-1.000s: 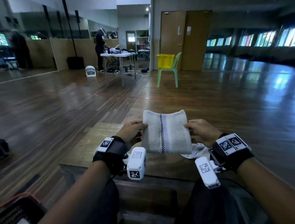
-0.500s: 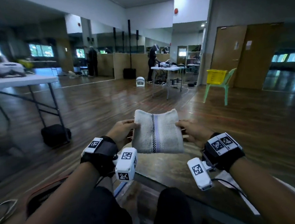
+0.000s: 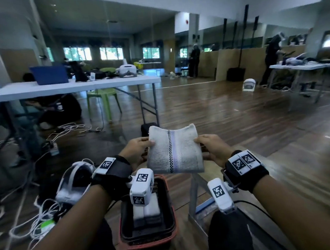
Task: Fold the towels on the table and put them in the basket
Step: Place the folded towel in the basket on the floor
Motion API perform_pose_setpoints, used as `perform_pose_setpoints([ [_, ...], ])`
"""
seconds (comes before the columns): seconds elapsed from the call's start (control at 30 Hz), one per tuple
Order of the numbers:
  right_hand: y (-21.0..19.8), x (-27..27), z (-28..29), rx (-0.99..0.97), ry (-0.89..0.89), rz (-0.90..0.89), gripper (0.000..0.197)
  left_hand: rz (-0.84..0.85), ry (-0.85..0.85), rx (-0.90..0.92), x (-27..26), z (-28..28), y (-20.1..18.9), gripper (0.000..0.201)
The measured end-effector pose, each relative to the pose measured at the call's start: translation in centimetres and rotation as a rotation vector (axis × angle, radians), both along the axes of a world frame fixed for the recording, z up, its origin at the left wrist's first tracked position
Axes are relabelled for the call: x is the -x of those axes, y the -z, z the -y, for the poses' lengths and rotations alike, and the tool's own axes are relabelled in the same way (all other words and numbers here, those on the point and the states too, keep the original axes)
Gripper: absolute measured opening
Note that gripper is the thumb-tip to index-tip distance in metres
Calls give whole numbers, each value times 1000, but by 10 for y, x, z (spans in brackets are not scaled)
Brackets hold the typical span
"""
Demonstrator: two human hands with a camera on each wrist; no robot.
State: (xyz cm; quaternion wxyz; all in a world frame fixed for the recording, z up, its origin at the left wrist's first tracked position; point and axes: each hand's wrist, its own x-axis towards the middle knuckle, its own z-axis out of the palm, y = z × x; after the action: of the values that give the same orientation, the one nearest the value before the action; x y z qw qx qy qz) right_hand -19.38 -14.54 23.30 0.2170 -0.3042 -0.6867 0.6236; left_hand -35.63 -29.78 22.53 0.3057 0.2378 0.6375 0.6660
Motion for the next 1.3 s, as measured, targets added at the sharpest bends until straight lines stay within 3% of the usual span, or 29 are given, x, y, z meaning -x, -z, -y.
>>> perform_pose_setpoints([
  [0.17,33,58,8,60,-59,41,11,44,-109,55,41,20,30,10],
  [0.37,106,125,0,161,-65,224,6,186,-150,181,90,18,102,18],
  [0.6,247,199,-29,209,-58,575,12,443,-178,462,139,-9,232,24],
  [0.7,324,228,-49,179,-98,709,36,516,-212,550,163,-22,301,7],
  [0.77,336,243,-47,113,-98,781,36,508,-222,611,182,-32,349,20],
  [0.83,355,262,-56,91,-139,845,32,479,-244,663,201,-46,385,18],
  [0.9,380,283,-72,83,-156,870,31,426,-256,705,216,-61,398,7],
  [1.0,414,314,-92,66,-134,867,22,318,-244,783,248,-84,427,23],
  [1.13,453,353,-114,75,-75,819,26,252,-208,762,277,-111,458,16],
  [1.3,488,372,-124,78,-52,790,29,171,-212,802,296,-134,486,25],
])
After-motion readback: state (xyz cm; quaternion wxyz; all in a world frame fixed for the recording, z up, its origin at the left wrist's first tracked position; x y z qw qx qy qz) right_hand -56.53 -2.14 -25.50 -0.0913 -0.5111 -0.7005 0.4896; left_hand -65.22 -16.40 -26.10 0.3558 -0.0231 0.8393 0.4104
